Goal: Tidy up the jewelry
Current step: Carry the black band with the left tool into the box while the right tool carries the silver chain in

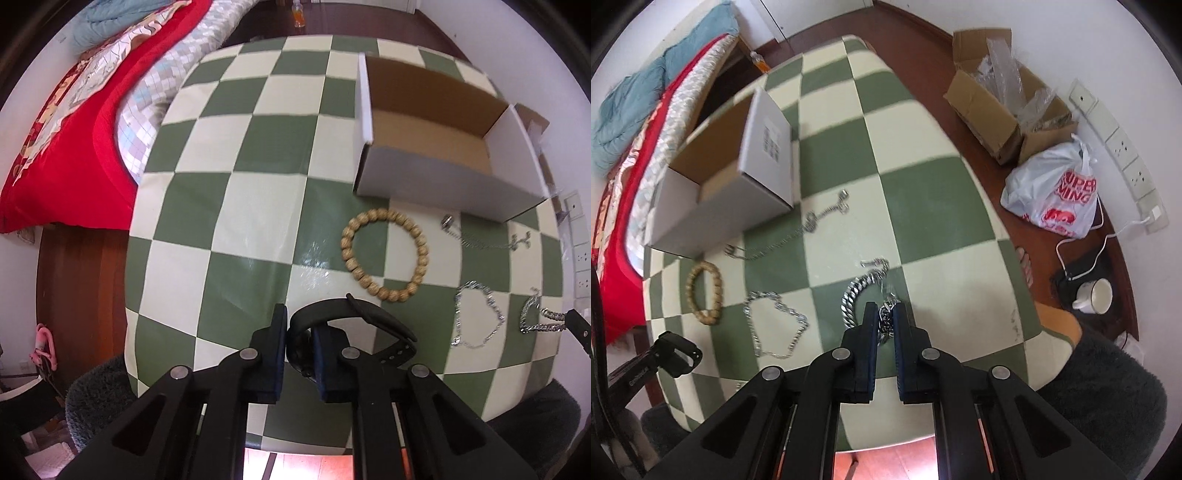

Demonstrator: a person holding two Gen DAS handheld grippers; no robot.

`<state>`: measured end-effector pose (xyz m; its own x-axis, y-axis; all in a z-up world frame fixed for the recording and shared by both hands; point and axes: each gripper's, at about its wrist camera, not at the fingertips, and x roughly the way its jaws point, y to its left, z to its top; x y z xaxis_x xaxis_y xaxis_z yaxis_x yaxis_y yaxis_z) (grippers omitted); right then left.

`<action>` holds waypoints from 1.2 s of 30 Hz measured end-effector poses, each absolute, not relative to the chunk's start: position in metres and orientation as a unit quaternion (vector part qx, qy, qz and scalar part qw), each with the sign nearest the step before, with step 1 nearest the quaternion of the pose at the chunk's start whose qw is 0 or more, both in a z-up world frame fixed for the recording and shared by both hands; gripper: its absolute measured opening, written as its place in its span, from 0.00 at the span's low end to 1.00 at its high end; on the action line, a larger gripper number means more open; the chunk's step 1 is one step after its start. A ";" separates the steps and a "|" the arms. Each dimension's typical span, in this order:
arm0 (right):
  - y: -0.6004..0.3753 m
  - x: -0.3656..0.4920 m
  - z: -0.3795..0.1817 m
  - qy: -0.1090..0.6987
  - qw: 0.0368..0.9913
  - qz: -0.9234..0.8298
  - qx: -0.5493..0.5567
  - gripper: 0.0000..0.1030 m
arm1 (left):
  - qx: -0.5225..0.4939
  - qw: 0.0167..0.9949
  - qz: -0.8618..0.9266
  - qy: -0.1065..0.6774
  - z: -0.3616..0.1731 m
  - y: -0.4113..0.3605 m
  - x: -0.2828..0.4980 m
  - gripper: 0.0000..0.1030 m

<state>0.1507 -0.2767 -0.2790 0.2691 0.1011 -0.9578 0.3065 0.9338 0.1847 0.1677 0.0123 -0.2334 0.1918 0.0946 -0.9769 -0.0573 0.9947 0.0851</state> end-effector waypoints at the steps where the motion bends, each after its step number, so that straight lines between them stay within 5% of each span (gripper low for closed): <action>1: -0.275 0.151 -0.274 0.599 0.780 -0.065 0.168 0.08 | 0.013 0.774 0.050 0.632 -0.229 0.012 0.170 0.10; 23: -0.247 0.207 -0.135 0.522 0.847 -0.009 0.106 0.08 | 0.016 0.809 -0.010 0.587 -0.134 -0.019 0.239 0.10; 30: -0.227 0.270 -0.094 0.504 0.859 0.014 0.083 0.08 | 0.015 0.801 -0.025 0.598 -0.140 -0.022 0.293 0.10; 36: -0.207 0.326 -0.123 0.545 0.833 0.032 0.085 0.08 | -0.020 0.776 -0.027 0.630 -0.173 -0.013 0.338 0.10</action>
<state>0.3256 -0.2070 -0.1225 0.4033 0.1457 -0.9034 0.0394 0.9836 0.1762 0.3379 -0.0133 -0.1730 0.2036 -0.0664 -0.9768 0.0160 0.9978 -0.0645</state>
